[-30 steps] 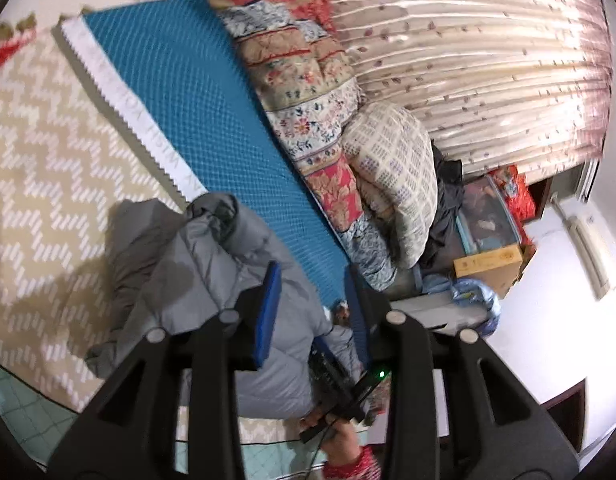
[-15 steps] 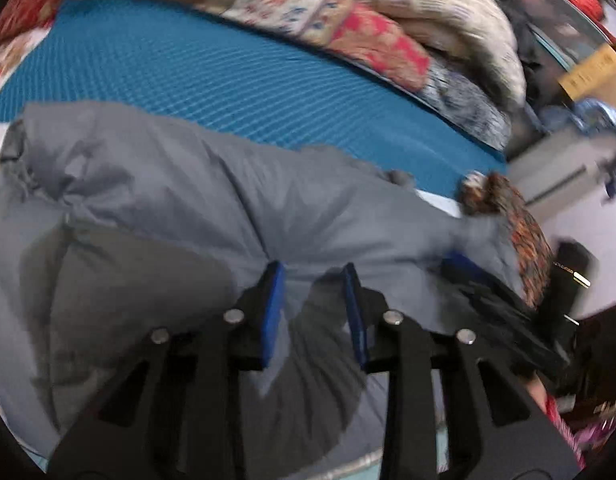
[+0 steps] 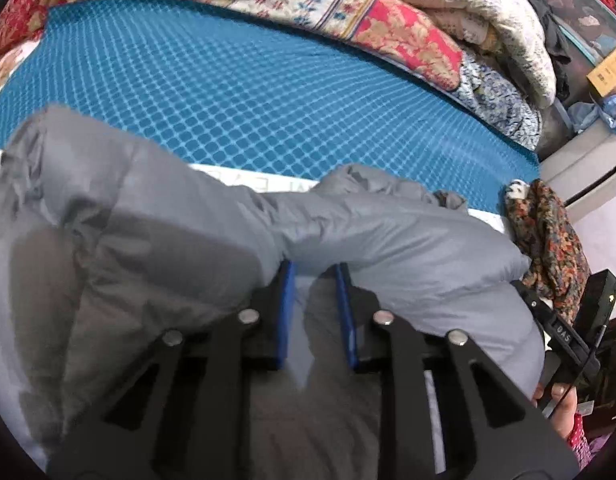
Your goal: Fold large clothes
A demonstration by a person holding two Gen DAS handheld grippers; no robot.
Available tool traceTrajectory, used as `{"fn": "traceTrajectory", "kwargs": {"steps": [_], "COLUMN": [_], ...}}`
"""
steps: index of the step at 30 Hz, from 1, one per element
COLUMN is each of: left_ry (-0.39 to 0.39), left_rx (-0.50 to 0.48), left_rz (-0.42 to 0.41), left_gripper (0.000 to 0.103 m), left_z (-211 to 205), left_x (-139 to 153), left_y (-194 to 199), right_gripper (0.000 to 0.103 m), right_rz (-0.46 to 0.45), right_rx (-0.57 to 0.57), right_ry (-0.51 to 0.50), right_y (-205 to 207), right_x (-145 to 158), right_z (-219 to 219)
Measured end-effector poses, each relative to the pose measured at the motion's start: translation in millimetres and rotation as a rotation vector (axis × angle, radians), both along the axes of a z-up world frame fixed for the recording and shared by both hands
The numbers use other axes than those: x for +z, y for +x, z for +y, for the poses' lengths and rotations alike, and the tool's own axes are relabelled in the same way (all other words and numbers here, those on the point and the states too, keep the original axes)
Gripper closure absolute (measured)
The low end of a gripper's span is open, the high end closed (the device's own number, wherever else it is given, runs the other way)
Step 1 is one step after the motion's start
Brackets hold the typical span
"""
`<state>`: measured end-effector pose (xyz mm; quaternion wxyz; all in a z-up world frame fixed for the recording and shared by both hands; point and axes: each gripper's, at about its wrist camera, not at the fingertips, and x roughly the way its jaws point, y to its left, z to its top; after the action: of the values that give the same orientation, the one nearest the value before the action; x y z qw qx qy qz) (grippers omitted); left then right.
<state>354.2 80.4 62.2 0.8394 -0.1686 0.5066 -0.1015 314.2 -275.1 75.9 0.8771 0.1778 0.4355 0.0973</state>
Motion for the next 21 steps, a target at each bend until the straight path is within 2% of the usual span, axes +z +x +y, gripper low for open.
{"fn": "traceTrajectory", "kwargs": {"steps": [3, 9, 13, 21], "left_ry": [-0.022, -0.043, -0.032, 0.030], "left_rx": [0.008, -0.010, -0.020, -0.022], "left_rz": [0.007, -0.027, -0.038, -0.076], "left_gripper": [0.088, 0.088, 0.088, 0.088], "left_z": [6, 12, 11, 4], "left_x": [-13, -27, -29, -31], "left_y": [5, -1, -3, -9], "right_gripper": [0.038, 0.038, 0.038, 0.039], "right_rz": [0.011, 0.023, 0.015, -0.002], "right_rx": [0.006, 0.020, 0.019, 0.014], "right_ry": [0.000, -0.025, -0.058, -0.191], "right_y": [4, 11, 10, 8], "right_x": [-4, -7, -8, -8], "right_z": [3, 9, 14, 30]}}
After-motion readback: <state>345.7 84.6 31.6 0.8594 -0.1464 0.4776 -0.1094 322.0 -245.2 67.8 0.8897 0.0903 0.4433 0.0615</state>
